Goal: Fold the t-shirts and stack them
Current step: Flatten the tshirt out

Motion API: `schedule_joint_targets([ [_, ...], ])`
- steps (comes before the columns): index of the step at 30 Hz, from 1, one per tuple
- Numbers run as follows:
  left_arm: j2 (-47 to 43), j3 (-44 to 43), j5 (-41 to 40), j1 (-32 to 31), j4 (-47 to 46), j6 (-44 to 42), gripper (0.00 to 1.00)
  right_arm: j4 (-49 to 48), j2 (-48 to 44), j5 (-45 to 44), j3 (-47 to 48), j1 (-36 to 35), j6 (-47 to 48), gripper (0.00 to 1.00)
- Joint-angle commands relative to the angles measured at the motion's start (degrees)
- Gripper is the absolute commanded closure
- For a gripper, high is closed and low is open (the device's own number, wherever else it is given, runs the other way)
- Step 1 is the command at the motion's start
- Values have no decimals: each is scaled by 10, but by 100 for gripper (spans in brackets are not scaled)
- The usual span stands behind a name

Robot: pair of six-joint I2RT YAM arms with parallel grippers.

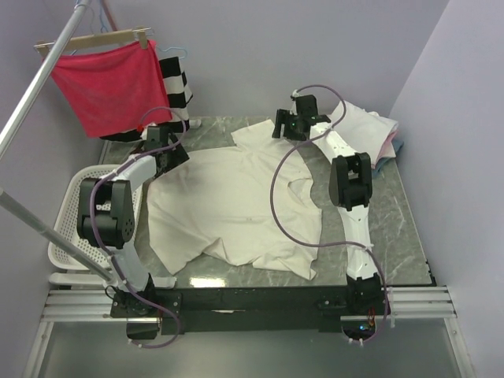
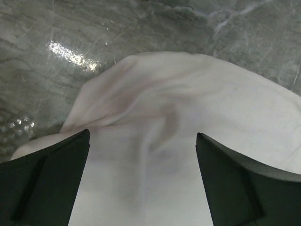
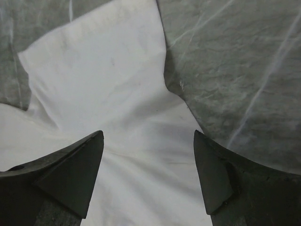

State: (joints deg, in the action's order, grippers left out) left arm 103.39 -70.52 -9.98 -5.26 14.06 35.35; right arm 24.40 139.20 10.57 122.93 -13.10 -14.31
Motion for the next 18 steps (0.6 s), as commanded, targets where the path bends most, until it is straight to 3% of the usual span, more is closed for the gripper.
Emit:
schedule_joint_targets([
  [1,5,11,5,19,-40,-7,1,44,44,51,77,11,35,15],
  [14,56,-6,50,52,-31,-18,1,113,136,73,235,31,3,2],
  [17,66,-15,64,52,-22,-13,0,122,126,78,219,32,-8,4],
  [18,57,-9,67,52,-25,-11,1,97,91,83,155,31,-10,7],
])
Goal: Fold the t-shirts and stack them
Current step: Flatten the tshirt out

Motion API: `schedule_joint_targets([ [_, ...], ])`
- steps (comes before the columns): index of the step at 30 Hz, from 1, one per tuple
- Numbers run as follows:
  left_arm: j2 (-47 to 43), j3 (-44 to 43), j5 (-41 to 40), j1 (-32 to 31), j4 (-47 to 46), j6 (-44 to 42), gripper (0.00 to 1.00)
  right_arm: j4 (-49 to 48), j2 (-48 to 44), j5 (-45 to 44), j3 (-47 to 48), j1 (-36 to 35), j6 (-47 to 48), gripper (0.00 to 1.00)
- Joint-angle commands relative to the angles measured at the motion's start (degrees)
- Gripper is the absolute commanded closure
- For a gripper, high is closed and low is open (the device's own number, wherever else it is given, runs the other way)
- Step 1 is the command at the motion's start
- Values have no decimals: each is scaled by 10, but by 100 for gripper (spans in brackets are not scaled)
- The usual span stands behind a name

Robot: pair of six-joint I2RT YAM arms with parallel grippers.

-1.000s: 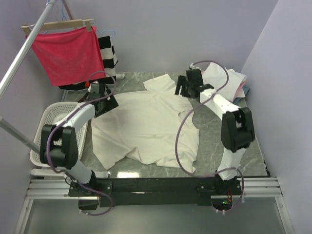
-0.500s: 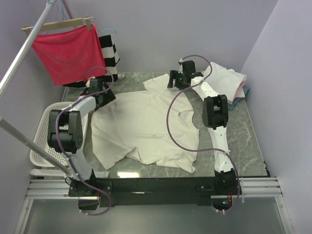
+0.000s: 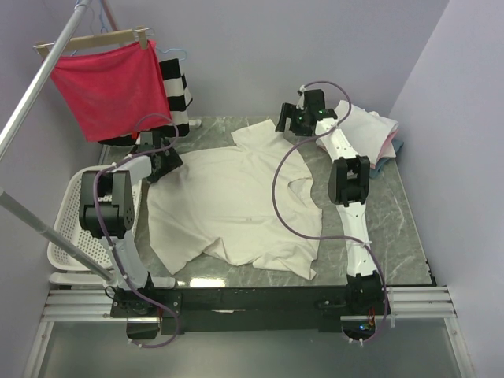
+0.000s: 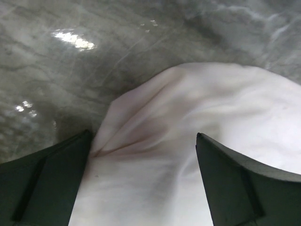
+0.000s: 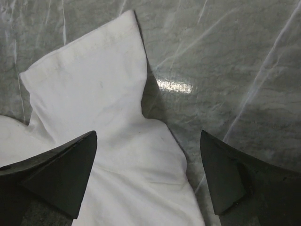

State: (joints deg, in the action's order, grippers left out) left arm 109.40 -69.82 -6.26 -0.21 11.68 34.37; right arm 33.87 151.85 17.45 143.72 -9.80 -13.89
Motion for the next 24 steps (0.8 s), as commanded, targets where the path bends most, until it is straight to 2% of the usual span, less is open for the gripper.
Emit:
schedule_joint_targets([
  [1,-9,-9,35,1,-11,0,1,-25,-60,15,-101,-3,-21,7],
  [3,-25,-2,37,1,-13,-1,0,-117,-136,19,-231,-2,-25,6],
  [6,-41,-2,40,1,-10,-4,1,-165,-200,28,-305,-3,-28,6],
  [15,-63,-1,54,1,-14,-7,0,-184,-293,35,-409,-40,-3,4],
  [20,-66,-1,58,1,-14,-6,0,-154,-267,69,-400,-48,-21,4],
  [24,-66,-5,65,0,-8,-5,1,-136,-246,60,-390,-50,-34,2],
])
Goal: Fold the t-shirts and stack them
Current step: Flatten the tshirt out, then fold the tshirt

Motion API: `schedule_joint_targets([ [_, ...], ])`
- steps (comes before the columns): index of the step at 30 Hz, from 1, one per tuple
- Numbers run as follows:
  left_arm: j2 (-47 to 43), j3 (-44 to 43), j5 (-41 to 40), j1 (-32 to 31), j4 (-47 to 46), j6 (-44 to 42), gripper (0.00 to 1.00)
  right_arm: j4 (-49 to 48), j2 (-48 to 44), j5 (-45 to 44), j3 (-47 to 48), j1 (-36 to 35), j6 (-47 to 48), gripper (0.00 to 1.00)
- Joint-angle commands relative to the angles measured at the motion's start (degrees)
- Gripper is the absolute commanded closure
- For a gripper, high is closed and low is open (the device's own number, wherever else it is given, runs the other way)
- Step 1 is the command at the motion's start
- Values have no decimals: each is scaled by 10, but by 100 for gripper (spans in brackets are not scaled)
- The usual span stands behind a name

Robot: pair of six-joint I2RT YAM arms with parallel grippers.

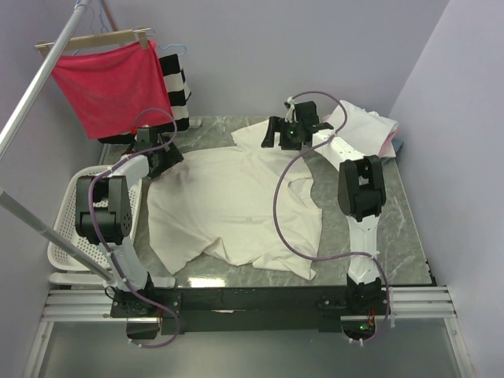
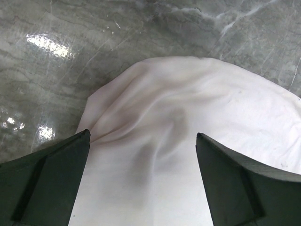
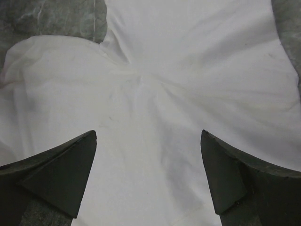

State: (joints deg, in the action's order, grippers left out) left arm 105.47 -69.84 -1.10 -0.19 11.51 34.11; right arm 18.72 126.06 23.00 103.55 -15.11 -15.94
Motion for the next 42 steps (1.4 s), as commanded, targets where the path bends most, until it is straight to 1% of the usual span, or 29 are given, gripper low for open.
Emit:
schedule_joint_targets([
  [1,-26,-5,14,0,-5,-3,1,22,18,0,17,3,-15,2],
  [3,-26,-6,14,0,-3,-2,1,56,38,-17,43,3,-16,0],
  [9,-25,-10,22,-2,4,-3,1,161,97,-56,116,5,-15,0],
  [12,-26,-13,25,-3,7,-3,1,199,115,-74,133,8,-14,0],
  [13,-26,-15,26,-3,8,-4,1,206,116,-94,133,10,-15,0],
  [15,-26,-19,27,-5,14,-5,1,214,109,-103,111,17,-19,0],
  [16,-26,-21,23,-7,17,-7,1,215,94,-122,99,19,-22,0],
  [17,-28,-21,22,-9,18,-8,1,204,83,-129,65,25,-24,0],
  [19,-30,-19,17,-13,17,-9,0,198,57,-141,33,32,-24,0],
  [20,-30,-19,19,-14,17,-11,1,190,49,-131,5,39,-20,0],
  [23,-26,-21,22,-19,18,-12,1,180,23,-128,-34,40,-22,0],
  [27,-25,-23,18,-30,28,-19,1,187,5,-125,-60,40,-22,0],
  [31,-33,-21,13,-44,31,-24,1,167,-38,-126,-126,38,-31,0],
  [39,-38,-21,-6,-61,40,-27,1,149,-77,-129,-200,28,-42,0],
  [41,-44,-16,-7,-62,42,-28,1,152,-91,-148,-220,25,-44,0],
  [42,-46,-15,-10,-63,42,-29,1,146,-98,-144,-230,25,-45,0],
])
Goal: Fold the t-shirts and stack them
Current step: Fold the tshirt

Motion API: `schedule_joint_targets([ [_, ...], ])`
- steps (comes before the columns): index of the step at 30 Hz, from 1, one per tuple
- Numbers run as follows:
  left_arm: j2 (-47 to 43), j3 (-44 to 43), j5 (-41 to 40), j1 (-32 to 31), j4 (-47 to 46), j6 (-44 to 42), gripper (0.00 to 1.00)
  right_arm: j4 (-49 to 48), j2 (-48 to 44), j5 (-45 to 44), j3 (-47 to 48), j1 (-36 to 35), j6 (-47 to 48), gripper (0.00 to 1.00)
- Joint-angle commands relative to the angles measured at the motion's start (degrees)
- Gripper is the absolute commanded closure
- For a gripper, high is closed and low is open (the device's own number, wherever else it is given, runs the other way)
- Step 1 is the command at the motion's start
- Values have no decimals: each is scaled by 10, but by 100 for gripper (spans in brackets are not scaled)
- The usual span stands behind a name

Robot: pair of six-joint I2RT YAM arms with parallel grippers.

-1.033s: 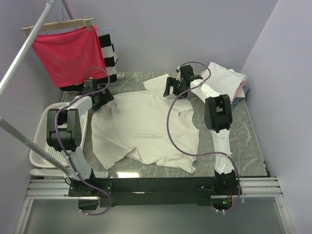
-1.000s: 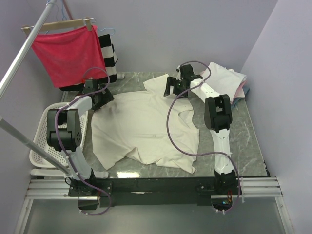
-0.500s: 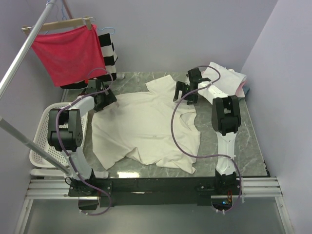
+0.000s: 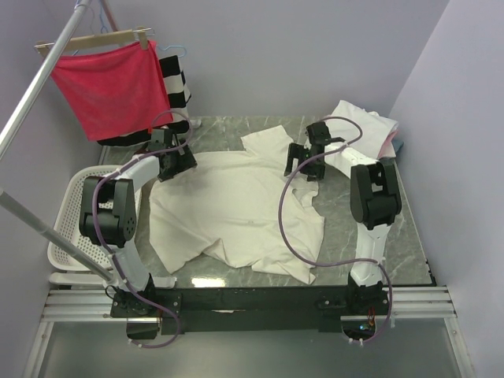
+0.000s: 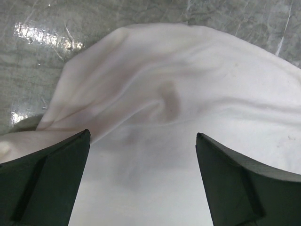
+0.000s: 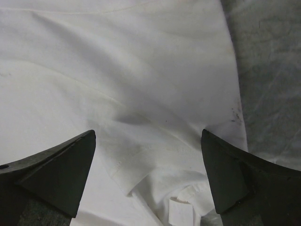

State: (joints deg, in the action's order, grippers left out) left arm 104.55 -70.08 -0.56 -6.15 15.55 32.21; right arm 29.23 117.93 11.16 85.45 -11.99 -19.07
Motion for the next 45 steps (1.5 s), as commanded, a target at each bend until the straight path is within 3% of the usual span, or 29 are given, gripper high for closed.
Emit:
schedule_joint_targets([
  [1,-38,-13,-16,-4,2,-10,1,36,-25,-24,-62,-6,-16,0],
  [17,-33,-19,-2,-11,5,-16,1,101,-27,-164,-29,31,12,0],
  [24,-24,-23,-13,-12,10,-22,1,118,33,-158,59,60,42,0],
  [30,-5,-36,-66,-9,24,-31,1,110,11,-156,121,60,61,0],
  [36,29,-64,-78,11,26,-35,1,94,-39,-66,154,36,76,0],
  [45,108,-117,30,50,16,-56,0,111,-16,-11,232,-16,87,0],
])
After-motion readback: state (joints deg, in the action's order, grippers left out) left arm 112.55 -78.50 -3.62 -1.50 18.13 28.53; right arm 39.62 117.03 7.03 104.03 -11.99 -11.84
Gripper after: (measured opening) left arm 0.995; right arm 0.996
